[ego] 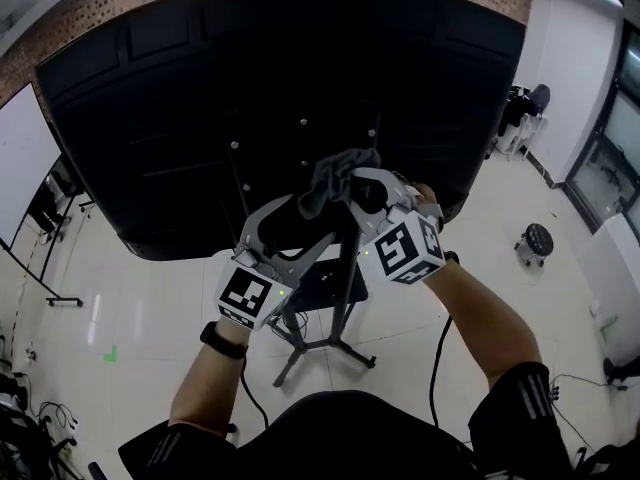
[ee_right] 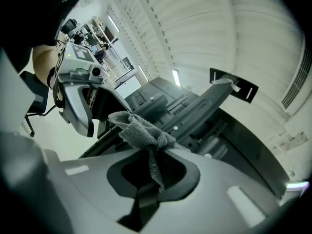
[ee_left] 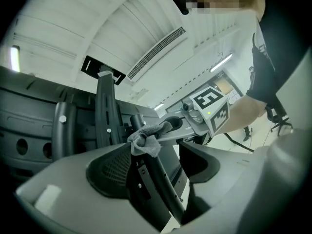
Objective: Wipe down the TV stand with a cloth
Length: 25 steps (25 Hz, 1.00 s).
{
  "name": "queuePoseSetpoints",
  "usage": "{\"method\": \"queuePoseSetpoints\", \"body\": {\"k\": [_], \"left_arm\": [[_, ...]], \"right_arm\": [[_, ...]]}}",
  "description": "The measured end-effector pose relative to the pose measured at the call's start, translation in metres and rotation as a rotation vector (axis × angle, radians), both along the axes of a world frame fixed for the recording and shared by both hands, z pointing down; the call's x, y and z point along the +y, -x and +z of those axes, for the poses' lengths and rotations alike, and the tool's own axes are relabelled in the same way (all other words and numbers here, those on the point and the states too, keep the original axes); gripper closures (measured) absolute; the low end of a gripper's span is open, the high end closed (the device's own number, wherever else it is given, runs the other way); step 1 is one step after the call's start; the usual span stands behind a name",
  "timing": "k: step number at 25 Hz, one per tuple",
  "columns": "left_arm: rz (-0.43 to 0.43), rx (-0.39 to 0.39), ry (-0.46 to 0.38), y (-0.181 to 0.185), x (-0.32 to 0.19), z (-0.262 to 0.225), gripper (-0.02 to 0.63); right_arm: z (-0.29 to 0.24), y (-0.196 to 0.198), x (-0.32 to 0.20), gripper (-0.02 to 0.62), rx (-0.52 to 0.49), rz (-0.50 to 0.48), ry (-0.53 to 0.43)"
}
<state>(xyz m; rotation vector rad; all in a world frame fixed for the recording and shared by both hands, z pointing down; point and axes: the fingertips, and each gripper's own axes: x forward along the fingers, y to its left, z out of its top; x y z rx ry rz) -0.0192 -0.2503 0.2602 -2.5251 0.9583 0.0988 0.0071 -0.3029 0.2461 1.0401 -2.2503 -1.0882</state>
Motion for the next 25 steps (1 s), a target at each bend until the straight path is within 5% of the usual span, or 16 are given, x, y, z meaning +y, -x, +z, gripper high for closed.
{"method": "queuePoseSetpoints", "body": {"k": [11, 25], "left_arm": [[0.022, 0.009, -0.051, -0.05, -0.004, -0.035, 0.268], [0.017, -0.028, -0.016, -0.097, -0.032, -0.023, 0.268]], "right_arm": [[-0.052, -0.067, -0.026, 0.561, -0.097, 0.027, -0.052], [-0.044, -0.114, -0.095, 0.563, -0.129, 0.072, 0.041]]}}
